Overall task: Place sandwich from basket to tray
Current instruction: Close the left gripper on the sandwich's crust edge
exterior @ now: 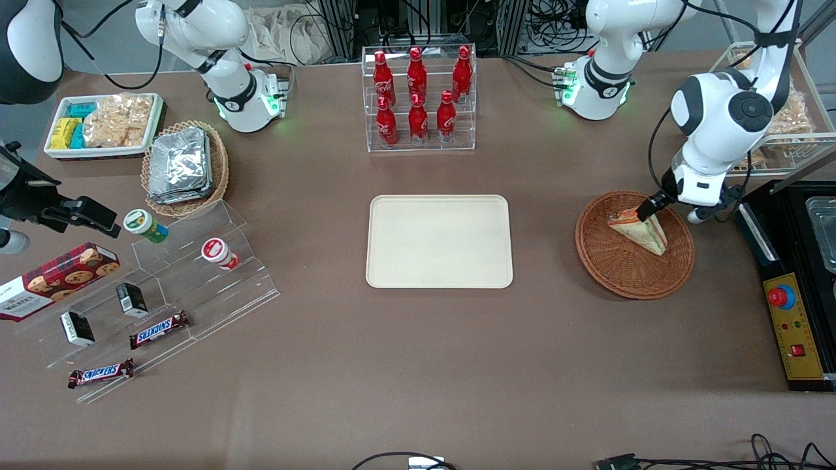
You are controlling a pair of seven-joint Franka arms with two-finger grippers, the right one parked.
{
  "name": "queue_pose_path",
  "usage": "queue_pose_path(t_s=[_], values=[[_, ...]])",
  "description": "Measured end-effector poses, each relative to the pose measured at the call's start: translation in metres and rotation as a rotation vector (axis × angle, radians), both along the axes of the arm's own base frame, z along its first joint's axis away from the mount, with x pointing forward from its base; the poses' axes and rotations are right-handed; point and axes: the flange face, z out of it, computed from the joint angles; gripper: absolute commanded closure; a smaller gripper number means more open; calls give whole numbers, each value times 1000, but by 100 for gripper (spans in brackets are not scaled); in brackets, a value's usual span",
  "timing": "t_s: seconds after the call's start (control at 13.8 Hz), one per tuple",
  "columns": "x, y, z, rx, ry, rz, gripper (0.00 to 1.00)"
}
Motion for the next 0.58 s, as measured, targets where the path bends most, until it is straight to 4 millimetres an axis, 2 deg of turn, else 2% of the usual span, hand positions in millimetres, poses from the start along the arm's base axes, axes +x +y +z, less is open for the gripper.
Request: queue_pose_path(t_s=[0.36,0.43,0.51,0.58], values=[[-3,-1,-36,-10,-15,36,0],[-4,-1,-42,-12,-11,40,2],[-4,-1,-45,-13,-6,45,13],[-4,-1,-48,-14,-3,51,31]])
